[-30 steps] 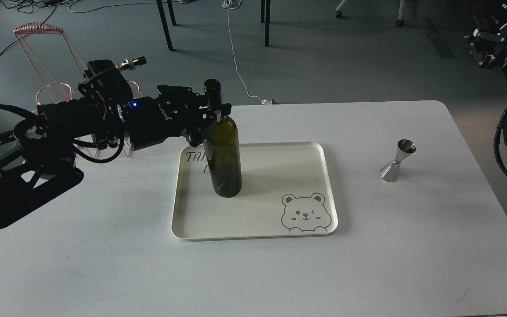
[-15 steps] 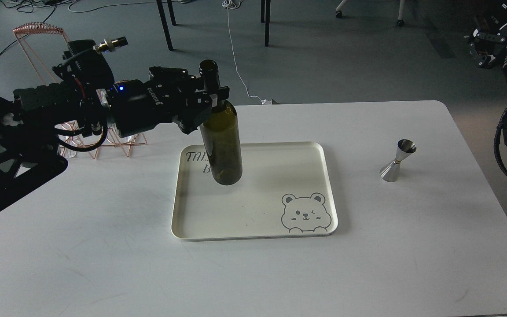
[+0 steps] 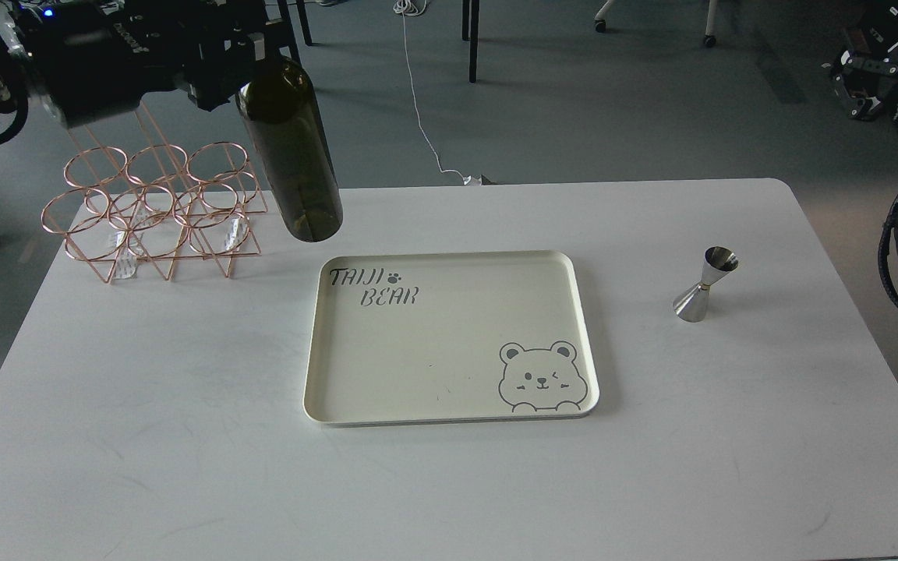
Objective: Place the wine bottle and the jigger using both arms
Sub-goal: 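Lift the bottle with the left gripper and carry it over the copper rack, then lower the bottle into a slot of the copper rack with the left gripper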
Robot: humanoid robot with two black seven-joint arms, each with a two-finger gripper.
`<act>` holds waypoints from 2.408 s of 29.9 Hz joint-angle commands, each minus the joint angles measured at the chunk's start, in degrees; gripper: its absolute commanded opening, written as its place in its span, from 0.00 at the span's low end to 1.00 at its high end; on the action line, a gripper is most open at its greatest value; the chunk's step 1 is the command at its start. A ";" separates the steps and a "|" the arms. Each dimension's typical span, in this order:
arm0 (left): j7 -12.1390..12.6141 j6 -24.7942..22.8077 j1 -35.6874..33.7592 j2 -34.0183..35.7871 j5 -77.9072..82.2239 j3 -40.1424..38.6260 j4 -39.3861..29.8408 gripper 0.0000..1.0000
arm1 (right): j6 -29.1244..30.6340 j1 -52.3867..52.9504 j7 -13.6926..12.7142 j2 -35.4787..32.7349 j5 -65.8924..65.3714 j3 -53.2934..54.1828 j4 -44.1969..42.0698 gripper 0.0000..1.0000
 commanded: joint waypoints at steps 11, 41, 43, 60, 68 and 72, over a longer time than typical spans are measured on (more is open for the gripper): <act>-0.62 0.31 -0.56 -1.70 0.74 0.10 15.76 0.13 | 0.17 0.02 0.00 -0.06 0.00 -0.08 0.06 0.91; -0.88 1.89 -0.04 -4.52 0.92 2.04 19.36 0.14 | 0.25 -0.16 0.00 -0.76 0.00 -0.08 0.24 0.91; -0.88 1.89 0.05 -4.52 0.92 2.04 19.45 0.14 | 0.25 -0.16 0.00 -0.76 -0.17 -0.08 0.24 0.91; -0.97 4.70 0.32 -5.57 0.04 7.14 19.45 0.14 | 0.25 -0.16 0.00 -0.76 -0.17 0.00 0.24 0.91; -3.52 6.46 0.40 -7.94 -0.05 10.03 24.72 0.15 | 0.25 -0.16 0.00 -0.76 -0.17 0.00 0.24 0.91; -3.75 8.48 0.40 -8.38 -1.01 12.41 26.83 0.15 | 0.17 -0.16 0.00 -0.76 -0.17 -0.08 0.32 0.91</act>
